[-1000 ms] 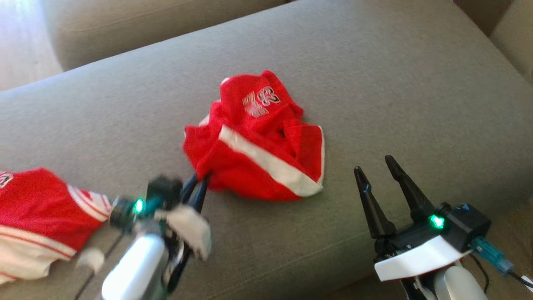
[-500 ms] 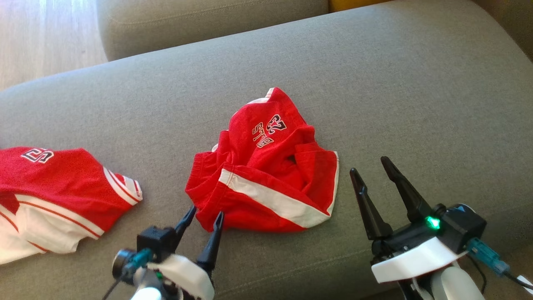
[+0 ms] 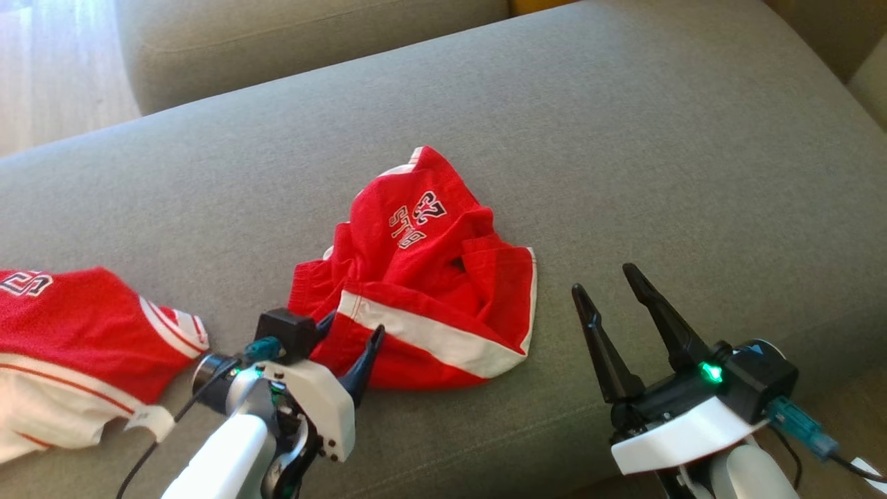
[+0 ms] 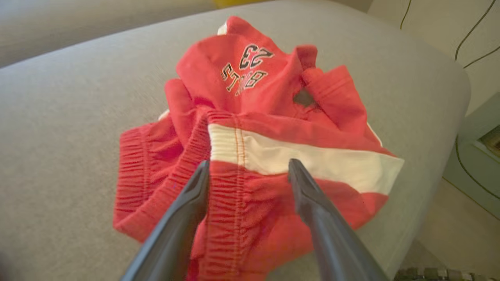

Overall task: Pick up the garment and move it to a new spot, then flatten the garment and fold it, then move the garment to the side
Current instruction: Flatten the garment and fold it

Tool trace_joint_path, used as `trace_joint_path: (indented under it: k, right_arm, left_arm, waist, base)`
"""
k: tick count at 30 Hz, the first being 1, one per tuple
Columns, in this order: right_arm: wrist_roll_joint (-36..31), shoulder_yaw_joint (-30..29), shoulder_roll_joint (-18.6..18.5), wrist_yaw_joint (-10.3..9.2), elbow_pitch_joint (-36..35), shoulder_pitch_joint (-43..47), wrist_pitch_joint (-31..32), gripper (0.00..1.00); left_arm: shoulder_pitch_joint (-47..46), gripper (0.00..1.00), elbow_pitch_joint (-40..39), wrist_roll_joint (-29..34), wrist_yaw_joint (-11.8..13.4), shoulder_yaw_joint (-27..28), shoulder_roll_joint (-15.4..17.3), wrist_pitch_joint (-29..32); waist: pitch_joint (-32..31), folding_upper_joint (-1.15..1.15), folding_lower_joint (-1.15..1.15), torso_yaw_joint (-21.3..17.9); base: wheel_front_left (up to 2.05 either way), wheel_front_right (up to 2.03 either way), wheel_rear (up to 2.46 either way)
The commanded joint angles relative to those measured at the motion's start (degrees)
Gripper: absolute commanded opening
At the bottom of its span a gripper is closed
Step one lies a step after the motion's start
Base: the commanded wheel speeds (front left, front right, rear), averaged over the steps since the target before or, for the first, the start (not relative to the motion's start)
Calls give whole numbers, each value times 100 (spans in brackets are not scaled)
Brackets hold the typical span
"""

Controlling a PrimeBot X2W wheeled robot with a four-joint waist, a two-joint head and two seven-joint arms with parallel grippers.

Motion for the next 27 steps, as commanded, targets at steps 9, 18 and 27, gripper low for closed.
trace_joint_path:
  k: [9,18,27]
  right_arm:
    - [-11,153,-12,-1,-180,-115,-54,100]
    - [15,186,-12,-1,-172,-111,-54,100]
    - [46,126,-12,-1,-204,-119,-54,100]
  left_arm:
    - [-433,100,-50,-166,-65,151,140,265]
    - [-632,100,-429,-138,-80,11,333,770]
    - [-565,56,-1194,-62,50,-125,530,1299]
  waist:
    - [5,0,0,-109]
    - [5,0,0,-165]
    - [93,0,0,-167]
  base:
    - [0,0,0]
    - [0,0,0]
    - [0,0,0]
